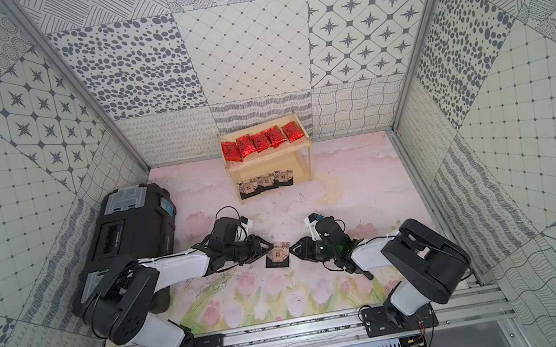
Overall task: Place the tea bags on the shelf by color
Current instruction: Pick up the tea bag from the center of the board.
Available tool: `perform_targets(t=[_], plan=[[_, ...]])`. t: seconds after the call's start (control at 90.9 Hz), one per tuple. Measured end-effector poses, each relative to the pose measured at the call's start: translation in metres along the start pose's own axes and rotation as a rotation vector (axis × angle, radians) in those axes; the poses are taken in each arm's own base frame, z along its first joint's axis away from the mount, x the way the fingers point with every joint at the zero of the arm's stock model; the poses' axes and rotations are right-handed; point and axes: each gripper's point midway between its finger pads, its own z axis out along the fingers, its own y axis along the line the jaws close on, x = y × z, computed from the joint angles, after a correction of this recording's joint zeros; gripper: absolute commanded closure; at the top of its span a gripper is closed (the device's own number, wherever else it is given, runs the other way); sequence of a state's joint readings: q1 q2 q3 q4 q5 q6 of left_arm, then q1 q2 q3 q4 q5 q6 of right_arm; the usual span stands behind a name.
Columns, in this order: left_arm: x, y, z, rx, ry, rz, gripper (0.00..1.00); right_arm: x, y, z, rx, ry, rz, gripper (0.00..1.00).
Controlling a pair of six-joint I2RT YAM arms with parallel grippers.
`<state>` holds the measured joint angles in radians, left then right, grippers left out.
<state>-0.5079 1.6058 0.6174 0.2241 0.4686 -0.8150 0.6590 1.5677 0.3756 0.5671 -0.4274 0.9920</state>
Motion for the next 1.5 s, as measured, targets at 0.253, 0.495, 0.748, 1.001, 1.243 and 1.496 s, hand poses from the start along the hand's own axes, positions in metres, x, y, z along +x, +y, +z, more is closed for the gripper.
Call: perform_targets(t=[0.253,0.495,0.748,1.001,1.243,1.496], plan=[[0.001,0.009,-0.003,0.002,-0.015,-0.006,0.61,-0.002,0.008,0.025,-0.089,0.055,0.089,0.66],[-0.002,0.007,0.001,0.029,-0.020,0.005,0.63,-0.003,0.013,0.031,-0.111,0.074,0.117,0.66],[-0.005,0.011,-0.013,0.013,-0.057,-0.005,0.68,-0.010,0.010,0.022,-0.079,0.063,0.109,0.65],[-0.002,0.020,-0.012,-0.003,-0.048,-0.024,0.67,-0.012,0.007,0.021,-0.056,0.066,0.093,0.65],[-0.006,0.022,-0.016,-0.016,-0.067,-0.028,0.59,-0.013,0.005,0.023,-0.035,0.076,0.086,0.65],[-0.012,0.016,-0.008,0.015,-0.061,-0.010,0.55,-0.016,0.008,0.030,-0.043,0.087,0.086,0.65]])
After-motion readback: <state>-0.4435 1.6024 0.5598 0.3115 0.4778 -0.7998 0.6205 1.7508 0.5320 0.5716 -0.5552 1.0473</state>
